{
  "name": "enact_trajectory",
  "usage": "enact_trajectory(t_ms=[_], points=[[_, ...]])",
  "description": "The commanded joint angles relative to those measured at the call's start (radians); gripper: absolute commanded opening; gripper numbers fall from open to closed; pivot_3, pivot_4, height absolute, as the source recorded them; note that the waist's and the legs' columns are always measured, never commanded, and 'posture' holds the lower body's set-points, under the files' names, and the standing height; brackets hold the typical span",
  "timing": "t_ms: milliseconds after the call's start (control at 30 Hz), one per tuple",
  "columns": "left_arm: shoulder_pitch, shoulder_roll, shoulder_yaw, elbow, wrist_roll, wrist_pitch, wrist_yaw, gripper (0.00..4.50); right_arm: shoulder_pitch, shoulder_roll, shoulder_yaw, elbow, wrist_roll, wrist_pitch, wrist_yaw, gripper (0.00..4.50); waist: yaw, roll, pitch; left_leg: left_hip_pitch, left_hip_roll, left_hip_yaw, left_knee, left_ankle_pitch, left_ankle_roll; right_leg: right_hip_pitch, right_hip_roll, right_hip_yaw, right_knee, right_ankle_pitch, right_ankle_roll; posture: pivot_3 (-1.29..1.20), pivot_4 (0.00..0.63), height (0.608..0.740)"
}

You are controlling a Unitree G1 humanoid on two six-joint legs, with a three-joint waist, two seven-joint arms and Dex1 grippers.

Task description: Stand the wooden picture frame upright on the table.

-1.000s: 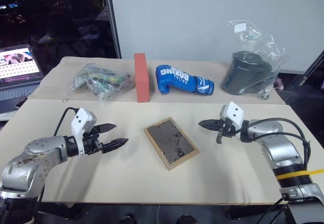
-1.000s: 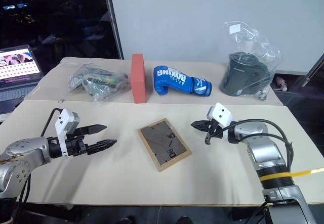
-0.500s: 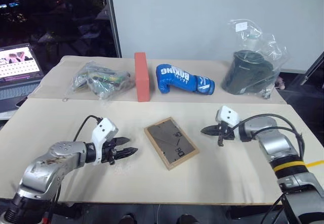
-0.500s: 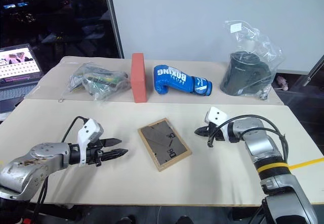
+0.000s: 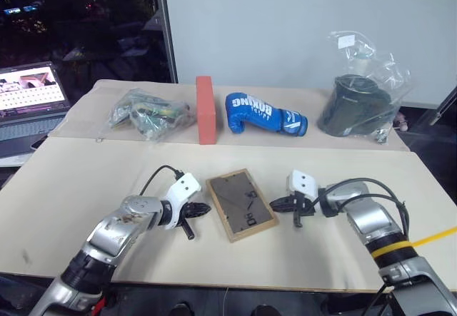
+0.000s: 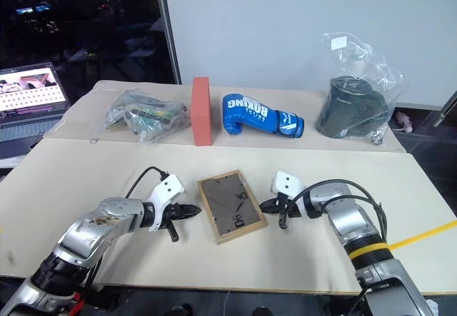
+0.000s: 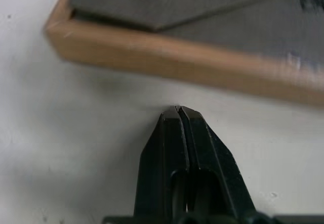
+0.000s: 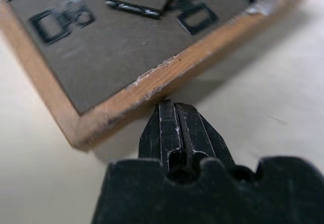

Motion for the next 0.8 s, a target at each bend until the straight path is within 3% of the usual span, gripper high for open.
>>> enact_trajectory(t_ms=[33,267,400,467,567,667,800], points=[[-0.063,0.004,-0.035,0.096,0.066,-0.051,-0.045,0.07,0.022,0.013,-0.009,-0.105,0.036,0.072,-0.021,0.00,-0.001,0.000,0.000,0.000,0.000,0.000,0.001,0.000,0.000,0.000,0.000,0.000,0.000,0.000,0.000,0.00,0.150,0.730],[-0.083,0.081,-0.046,0.198,0.111,-0.085,-0.165,0.07,0.075,0.063,-0.012,-0.243,0.068,0.203,-0.096,0.00,-0.016,0.000,0.000,0.000,0.001,0.000,0.001,0.000,0.000,-0.001,0.001,0.000,0.001,0.000,0.000,0.00,0.150,0.730],[0.003,0.153,0.009,0.119,0.049,-0.015,-0.223,0.07,0.082,0.016,-0.043,-0.196,0.026,0.180,-0.131,0.00,-0.027,0.000,0.000,0.000,0.001,-0.001,0.000,0.000,0.000,-0.001,0.002,0.000,0.001,0.000,0.000,0.00,0.150,0.730],[0.024,0.111,0.115,0.090,-0.018,0.104,-0.146,0.07,0.076,-0.018,-0.056,-0.161,0.016,0.142,-0.133,0.00,-0.028,0.000,-0.001,0.000,0.002,-0.001,0.000,0.000,0.000,-0.001,0.002,0.000,0.001,0.000,0.000,0.00,0.150,0.730],[0.013,0.025,0.376,-0.001,-0.266,0.547,-0.101,0.07,0.057,-0.057,-0.080,-0.111,0.015,0.068,-0.134,0.00,-0.026,0.000,0.000,-0.001,0.001,-0.001,0.001,0.000,0.000,0.000,0.001,0.000,0.001,0.000,0.000,0.00,0.150,0.730],[-0.039,0.010,0.506,0.026,-0.418,0.836,-0.133,0.78,0.053,-0.063,-0.083,-0.087,0.019,-0.013,-0.126,0.00,-0.032,-0.001,0.000,-0.002,0.001,-0.002,0.001,0.000,0.000,-0.002,0.002,-0.001,0.002,0.000,0.000,0.00,0.150,0.730],[-0.050,-0.014,0.517,0.090,-0.515,0.887,-0.030,2.13,0.052,-0.042,-0.052,-0.065,0.004,-0.097,-0.116,0.00,-0.037,-0.001,0.000,-0.002,0.001,-0.004,0.000,0.000,0.000,-0.001,0.002,-0.003,0.001,0.000,0.000,0.00,0.150,0.730]])
